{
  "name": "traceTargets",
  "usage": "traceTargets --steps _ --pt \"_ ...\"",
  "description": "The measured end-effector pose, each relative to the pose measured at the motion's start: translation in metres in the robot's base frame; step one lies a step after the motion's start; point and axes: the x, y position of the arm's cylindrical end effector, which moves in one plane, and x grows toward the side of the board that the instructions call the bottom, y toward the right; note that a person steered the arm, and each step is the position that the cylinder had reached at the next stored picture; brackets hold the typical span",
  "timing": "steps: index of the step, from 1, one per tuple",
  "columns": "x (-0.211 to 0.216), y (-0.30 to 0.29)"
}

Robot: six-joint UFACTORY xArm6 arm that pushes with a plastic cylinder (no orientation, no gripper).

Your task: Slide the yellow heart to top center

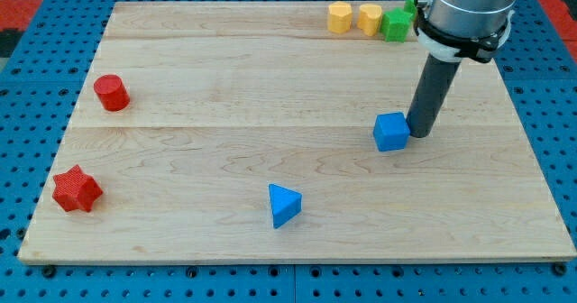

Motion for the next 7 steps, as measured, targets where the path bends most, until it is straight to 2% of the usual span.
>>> traceTargets --steps 2,3,5,6,7 --pt "-0.017 0.001" --pt "-0.102 0.031" --pt "-0.243 0.171" --pt "-0.263 0.186" --pt "-0.263 0.186"
